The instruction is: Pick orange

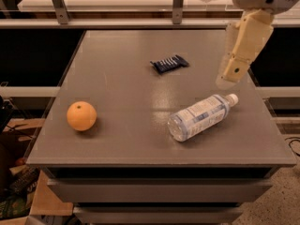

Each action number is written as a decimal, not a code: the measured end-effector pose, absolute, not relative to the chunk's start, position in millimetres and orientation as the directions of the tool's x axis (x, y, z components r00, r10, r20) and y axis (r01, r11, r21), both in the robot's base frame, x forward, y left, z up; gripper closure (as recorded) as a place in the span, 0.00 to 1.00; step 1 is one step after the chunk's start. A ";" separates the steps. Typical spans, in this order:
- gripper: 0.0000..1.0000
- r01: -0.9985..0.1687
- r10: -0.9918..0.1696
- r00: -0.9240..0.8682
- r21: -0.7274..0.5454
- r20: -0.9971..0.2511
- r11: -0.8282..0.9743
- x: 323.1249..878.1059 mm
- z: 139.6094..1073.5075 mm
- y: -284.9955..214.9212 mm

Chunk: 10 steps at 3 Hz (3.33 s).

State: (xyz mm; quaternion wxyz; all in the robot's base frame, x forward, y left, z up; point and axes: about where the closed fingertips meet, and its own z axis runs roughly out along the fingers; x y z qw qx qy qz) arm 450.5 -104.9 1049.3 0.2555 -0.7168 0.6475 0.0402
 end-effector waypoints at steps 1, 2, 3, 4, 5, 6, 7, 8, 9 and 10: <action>0.00 -0.959 -0.880 0.223 -0.255 -0.419 -0.122 457.0 1022.7 -76.2; 0.00 -0.959 -0.854 0.271 -0.202 -0.445 -0.199 466.7 992.8 -40.5; 0.00 -0.946 -0.819 0.324 -0.167 -0.473 -0.277 477.2 967.7 5.1; 0.00 -0.917 -0.766 0.391 -0.144 -0.511 -0.372 484.0 952.0 53.1; 0.00 -0.865 -0.688 0.467 -0.126 -0.555 -0.485 482.2 939.1 101.6; 0.00 -0.809 -0.618 0.519 -0.107 -0.590 -0.578 472.6 923.8 140.4; 0.00 -0.757 -0.559 0.550 -0.088 -0.621 -0.648 460.3 904.2 169.7; 0.00 -0.734 -0.544 0.548 -0.053 -0.636 -0.677 454.3 883.6 182.8; 0.00 -0.737 -0.556 0.516 -0.006 -0.651 -0.676 454.0 863.3 182.4; 0.06 -0.748 -0.578 0.486 0.029 -0.656 -0.663 457.0 849.4 173.7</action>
Offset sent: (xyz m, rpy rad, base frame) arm 0.0262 0.1062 -0.1001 0.0424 0.2222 0.2965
